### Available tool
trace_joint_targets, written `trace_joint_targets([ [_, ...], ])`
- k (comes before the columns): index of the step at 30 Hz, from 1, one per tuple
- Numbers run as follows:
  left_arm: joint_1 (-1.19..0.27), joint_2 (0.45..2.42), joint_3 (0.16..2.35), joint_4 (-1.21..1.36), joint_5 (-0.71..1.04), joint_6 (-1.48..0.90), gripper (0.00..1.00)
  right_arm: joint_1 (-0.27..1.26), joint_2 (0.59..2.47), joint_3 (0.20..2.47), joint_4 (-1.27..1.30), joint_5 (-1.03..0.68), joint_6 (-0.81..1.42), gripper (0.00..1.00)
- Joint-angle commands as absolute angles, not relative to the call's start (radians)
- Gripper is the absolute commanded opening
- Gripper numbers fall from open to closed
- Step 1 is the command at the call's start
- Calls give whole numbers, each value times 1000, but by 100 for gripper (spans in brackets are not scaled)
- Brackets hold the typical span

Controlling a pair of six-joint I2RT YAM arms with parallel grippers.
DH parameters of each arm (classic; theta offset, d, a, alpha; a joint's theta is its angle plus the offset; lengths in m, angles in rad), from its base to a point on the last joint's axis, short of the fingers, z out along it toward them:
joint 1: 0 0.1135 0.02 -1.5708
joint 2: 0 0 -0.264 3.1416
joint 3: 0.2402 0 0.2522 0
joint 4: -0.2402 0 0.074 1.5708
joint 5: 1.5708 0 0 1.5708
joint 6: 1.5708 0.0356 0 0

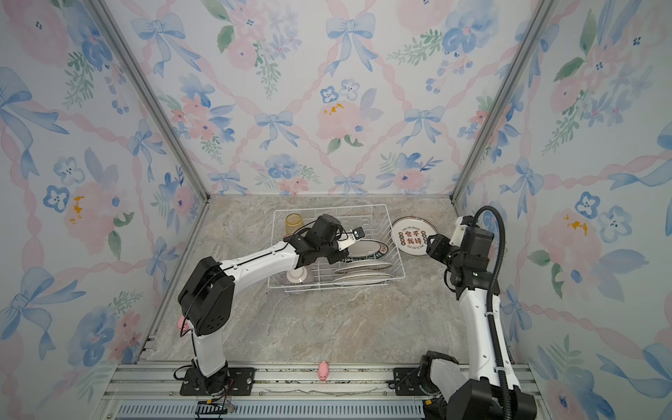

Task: Unload the mixed dishes from the dish rack
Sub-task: 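Close the left gripper on the rim of the green-rimmed plate, then lift the green-rimmed plate with the left gripper while the right gripper approaches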

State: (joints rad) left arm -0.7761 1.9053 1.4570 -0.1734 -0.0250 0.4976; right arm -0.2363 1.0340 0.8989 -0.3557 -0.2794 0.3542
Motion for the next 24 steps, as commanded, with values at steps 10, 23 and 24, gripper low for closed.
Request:
trace_joint_targets([
  [10,-755,1912,1528,-198,30,459,4,-237,1026,898,-359,-294,345,53],
  [23,-700,1815,1651,-301,169,350,4,-225,1013,893,-307,-389,346,53],
  [24,-694,1807,1656,-302,184,335,4,-225,1014,889,-294,-404,349,53],
])
